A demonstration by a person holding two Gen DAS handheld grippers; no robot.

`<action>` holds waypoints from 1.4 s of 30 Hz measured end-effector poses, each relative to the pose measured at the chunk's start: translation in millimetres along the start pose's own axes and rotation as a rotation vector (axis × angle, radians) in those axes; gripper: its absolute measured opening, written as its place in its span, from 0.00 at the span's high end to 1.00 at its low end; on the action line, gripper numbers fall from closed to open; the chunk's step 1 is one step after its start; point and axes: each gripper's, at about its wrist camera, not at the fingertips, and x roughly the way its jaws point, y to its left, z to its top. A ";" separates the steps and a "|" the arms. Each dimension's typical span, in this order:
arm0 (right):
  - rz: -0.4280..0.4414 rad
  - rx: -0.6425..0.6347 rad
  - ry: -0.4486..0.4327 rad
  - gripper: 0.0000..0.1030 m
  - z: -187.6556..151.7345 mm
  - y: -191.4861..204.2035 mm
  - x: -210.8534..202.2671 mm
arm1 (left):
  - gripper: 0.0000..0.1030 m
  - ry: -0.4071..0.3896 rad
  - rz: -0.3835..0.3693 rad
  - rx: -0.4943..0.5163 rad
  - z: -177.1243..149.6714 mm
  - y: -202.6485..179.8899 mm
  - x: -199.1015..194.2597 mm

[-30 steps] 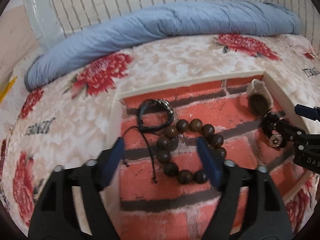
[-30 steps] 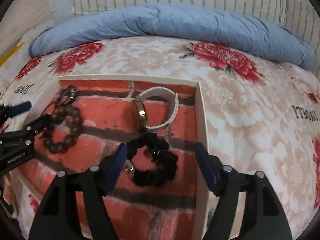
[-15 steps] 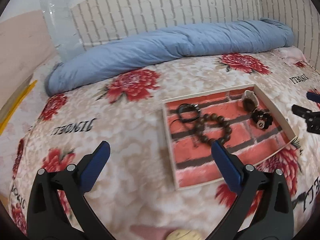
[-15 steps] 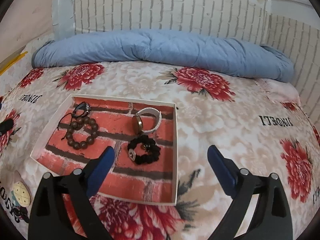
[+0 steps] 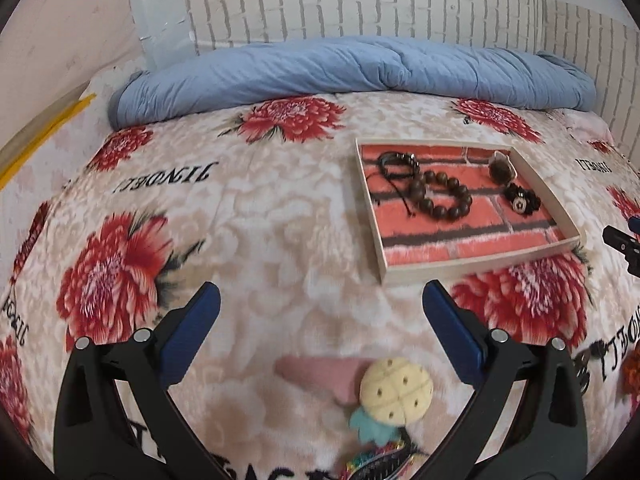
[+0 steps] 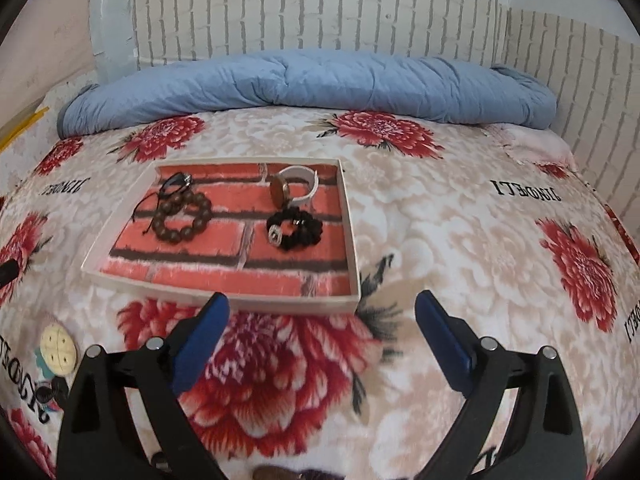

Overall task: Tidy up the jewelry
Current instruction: 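Move both tools back from the tray toward the plush toy and claw clip, then grasp black claw clip with right gripper while left gripper closes on yellow plush toy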

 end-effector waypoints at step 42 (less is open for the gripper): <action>0.098 -0.057 0.058 0.12 -111.3 63.6 -23.2 | 0.21 0.107 -0.077 0.014 -80.3 -38.9 44.0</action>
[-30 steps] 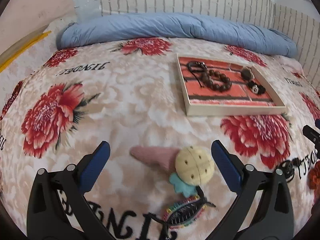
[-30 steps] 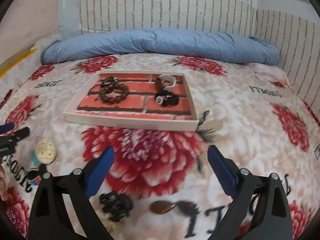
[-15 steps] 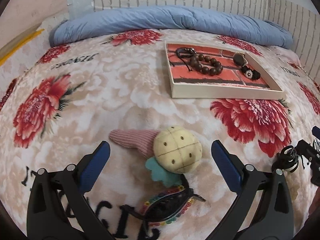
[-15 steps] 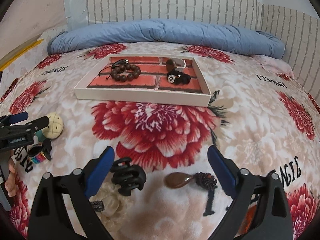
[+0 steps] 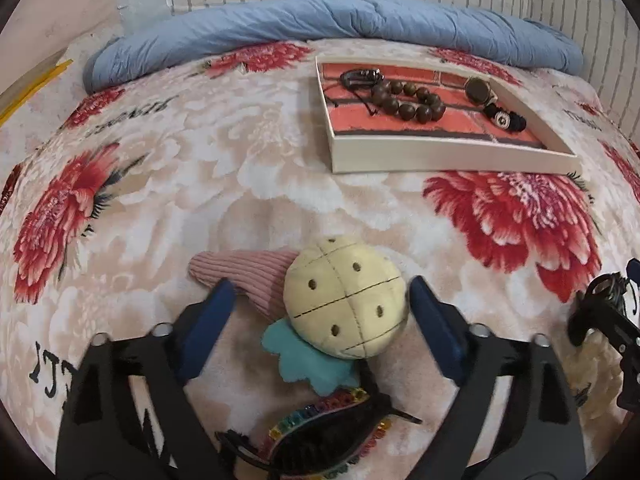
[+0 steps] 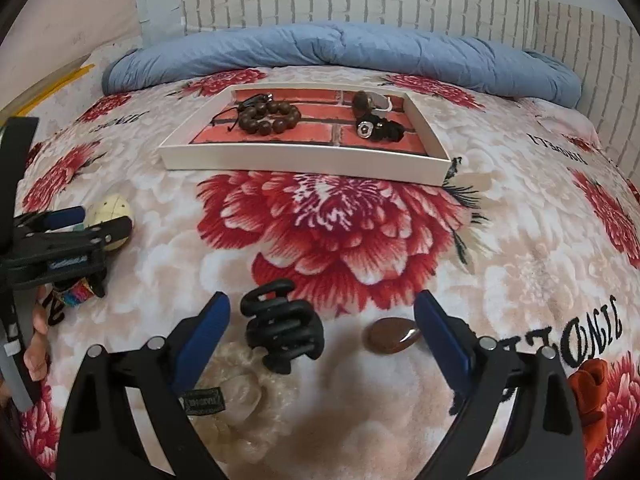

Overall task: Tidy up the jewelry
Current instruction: 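Grasp black claw clip with right gripper while left gripper closes on yellow plush toy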

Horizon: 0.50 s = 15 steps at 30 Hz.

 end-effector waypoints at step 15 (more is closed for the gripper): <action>0.081 0.050 0.039 0.64 3.6 -4.2 13.1 | 0.33 -0.021 -0.036 0.003 2.1 2.8 -1.8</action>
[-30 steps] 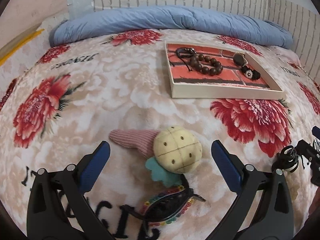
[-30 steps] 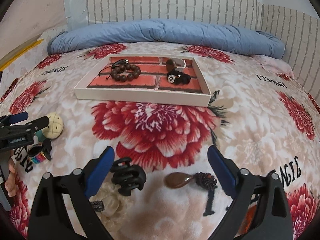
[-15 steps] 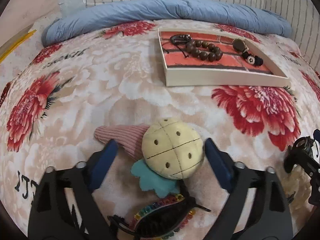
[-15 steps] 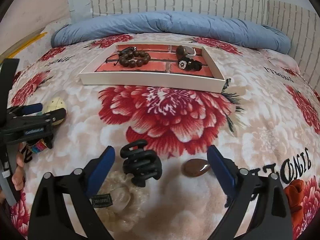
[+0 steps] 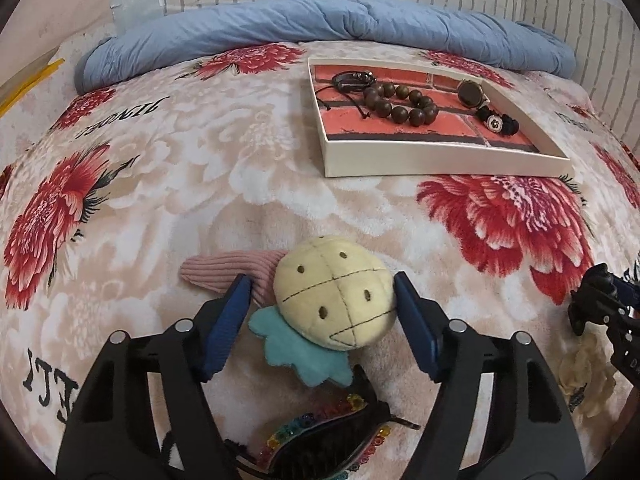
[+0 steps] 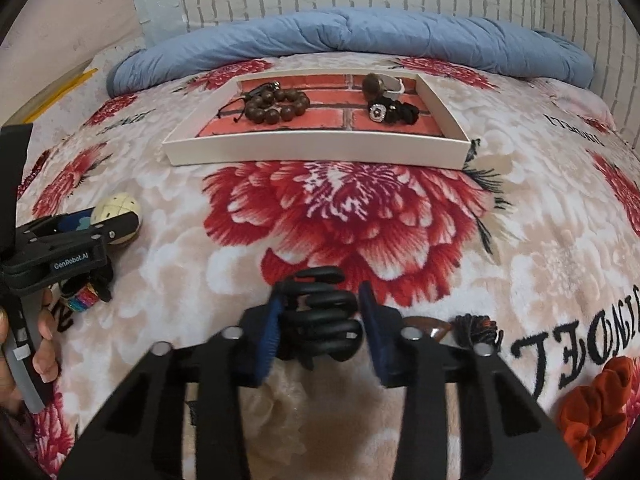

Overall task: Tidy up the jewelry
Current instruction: 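Grasp black claw clip with right gripper while left gripper closes on yellow plush toy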

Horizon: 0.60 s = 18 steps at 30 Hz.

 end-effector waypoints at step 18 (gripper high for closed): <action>-0.005 0.003 -0.081 0.64 28.8 -13.4 -19.1 | 0.42 -0.102 -0.021 -0.022 18.4 -2.7 -39.3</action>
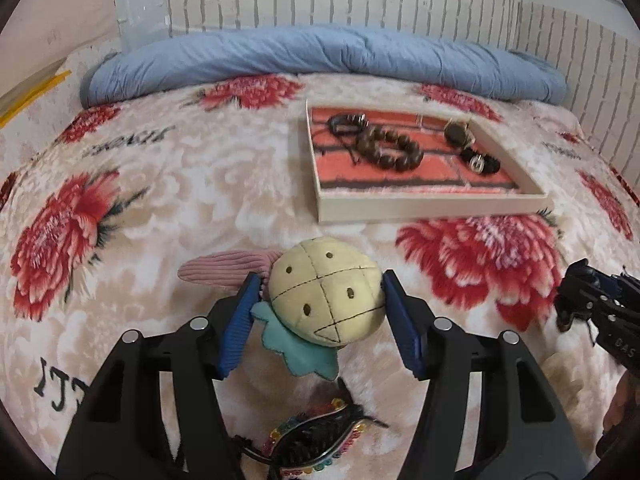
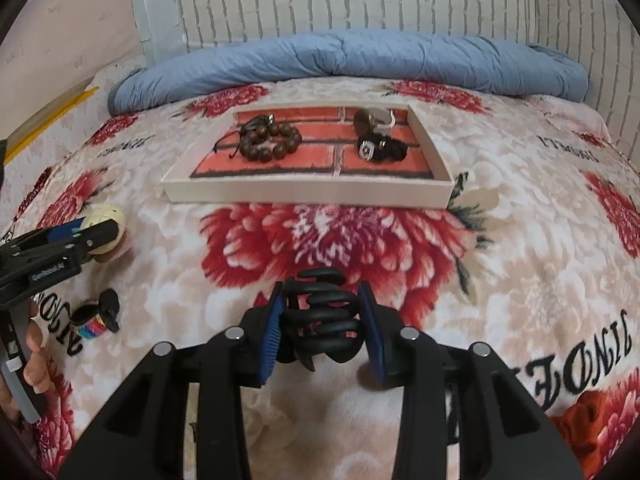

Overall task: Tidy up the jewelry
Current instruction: 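Grasp black claw clip with right gripper while left gripper closes on yellow plush toy, then carry plush toy with left tool while right tool carries black claw clip into tray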

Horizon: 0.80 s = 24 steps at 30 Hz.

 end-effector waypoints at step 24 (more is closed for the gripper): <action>-0.058 0.005 -0.127 0.64 102.0 -44.2 65.5 | 0.42 -0.110 -0.003 -0.045 101.4 -77.6 64.9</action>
